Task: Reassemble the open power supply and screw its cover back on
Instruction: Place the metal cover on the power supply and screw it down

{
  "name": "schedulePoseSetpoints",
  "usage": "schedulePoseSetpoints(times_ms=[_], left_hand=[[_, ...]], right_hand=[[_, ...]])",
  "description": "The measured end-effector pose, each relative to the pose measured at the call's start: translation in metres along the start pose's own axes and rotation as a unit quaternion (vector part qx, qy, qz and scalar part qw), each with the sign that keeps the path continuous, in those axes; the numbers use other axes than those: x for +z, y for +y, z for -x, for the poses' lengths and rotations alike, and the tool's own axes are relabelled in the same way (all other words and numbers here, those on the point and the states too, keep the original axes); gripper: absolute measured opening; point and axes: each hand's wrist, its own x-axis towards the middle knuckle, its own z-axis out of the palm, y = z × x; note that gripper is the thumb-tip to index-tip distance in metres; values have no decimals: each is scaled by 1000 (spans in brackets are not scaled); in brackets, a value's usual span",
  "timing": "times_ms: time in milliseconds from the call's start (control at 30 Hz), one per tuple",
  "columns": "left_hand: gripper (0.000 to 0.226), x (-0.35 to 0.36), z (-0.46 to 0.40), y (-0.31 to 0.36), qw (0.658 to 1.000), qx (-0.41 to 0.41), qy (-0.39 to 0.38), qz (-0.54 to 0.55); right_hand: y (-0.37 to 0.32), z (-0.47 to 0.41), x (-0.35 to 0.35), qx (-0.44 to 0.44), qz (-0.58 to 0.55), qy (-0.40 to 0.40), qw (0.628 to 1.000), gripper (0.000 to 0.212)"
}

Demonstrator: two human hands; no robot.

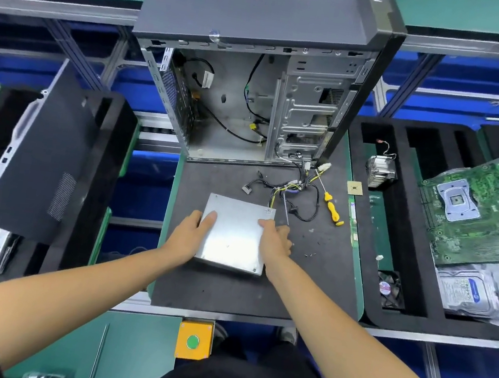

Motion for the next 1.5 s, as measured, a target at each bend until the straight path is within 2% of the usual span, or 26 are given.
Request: schedulePoseSetpoints(times_ms=[133,267,500,667,833,1033,1200,1300,1400,1500], left_hand=[[43,0,-2,-2,1000,-1,10,-25],[44,0,-4,-4,999,4,15,-51],[53,-3,-5,-5,998,9,8,-58],[49,-3,-6,-6,998,7,22,-50],[53,-5,-7,-6,996,16,22,-80],[57,-4,-5,-4,992,20,13,-122],[52,-7,-6,-7,998,10,-13,-66],[50,-8,-7,-13,999,13,-22,-35],[51,-5,-6,-17,1000,14,-17,-14],[50,2,-4,-17,1000,7,13,-12]], right_hand=[[5,1,-4,-38,30,-27,998,47],[14,5,-10,-38,-17,-30,999,49],[14,8,-16,-35,-34,-23,999,39],[16,6,-13,-41,-41,-10,998,28],[15,2,-14,-58,4,-14,998,30],[15,2,-16,-61,-2,-31,998,26],[16,-1,-18,-52,1,-39,998,30],[19,-2,-14,-51,-18,-53,997,43],[17,0,-10,-60,-8,-42,997,51],[15,-1,-10,-72,-6,-31,997,48]])
